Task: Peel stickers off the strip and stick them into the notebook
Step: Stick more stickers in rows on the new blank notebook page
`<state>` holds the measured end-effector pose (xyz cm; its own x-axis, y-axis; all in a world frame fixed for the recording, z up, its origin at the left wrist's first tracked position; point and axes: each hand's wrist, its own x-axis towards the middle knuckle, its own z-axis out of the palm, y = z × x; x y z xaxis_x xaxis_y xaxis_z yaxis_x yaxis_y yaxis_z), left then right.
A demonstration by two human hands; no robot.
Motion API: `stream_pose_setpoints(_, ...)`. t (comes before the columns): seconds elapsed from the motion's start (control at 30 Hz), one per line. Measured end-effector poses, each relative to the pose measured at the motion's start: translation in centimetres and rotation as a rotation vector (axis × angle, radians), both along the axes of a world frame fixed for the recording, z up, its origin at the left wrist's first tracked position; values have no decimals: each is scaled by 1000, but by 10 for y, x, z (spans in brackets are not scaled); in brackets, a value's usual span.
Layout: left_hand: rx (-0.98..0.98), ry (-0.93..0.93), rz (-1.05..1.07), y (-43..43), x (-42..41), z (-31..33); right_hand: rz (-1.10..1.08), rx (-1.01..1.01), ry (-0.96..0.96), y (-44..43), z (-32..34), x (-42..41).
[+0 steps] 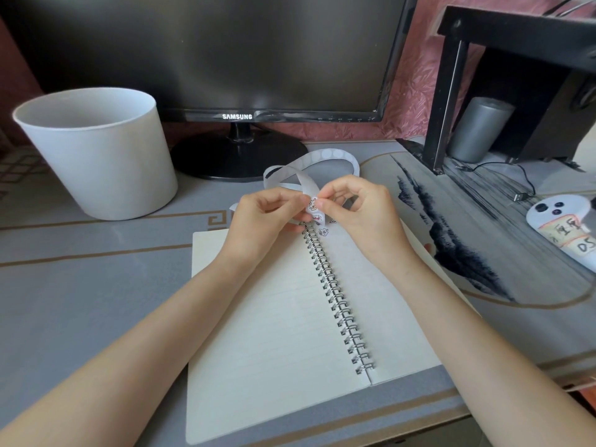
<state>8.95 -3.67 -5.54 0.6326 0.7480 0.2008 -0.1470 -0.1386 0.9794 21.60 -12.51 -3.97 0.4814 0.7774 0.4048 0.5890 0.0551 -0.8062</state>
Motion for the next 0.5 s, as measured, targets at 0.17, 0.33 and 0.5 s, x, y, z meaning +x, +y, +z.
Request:
stream_pose_setpoints(0.17,-35,-5,22,0,1,1,16,-9,-178,1,-4,4)
stream_pose_setpoints(0.33,-73,-22,36,-1,-1,2,54,59,-282,-2,-4,3)
stream_pose_setpoints(0.5,-117,-58,59,-1,-2,4,46,61,-88,-8,4,4)
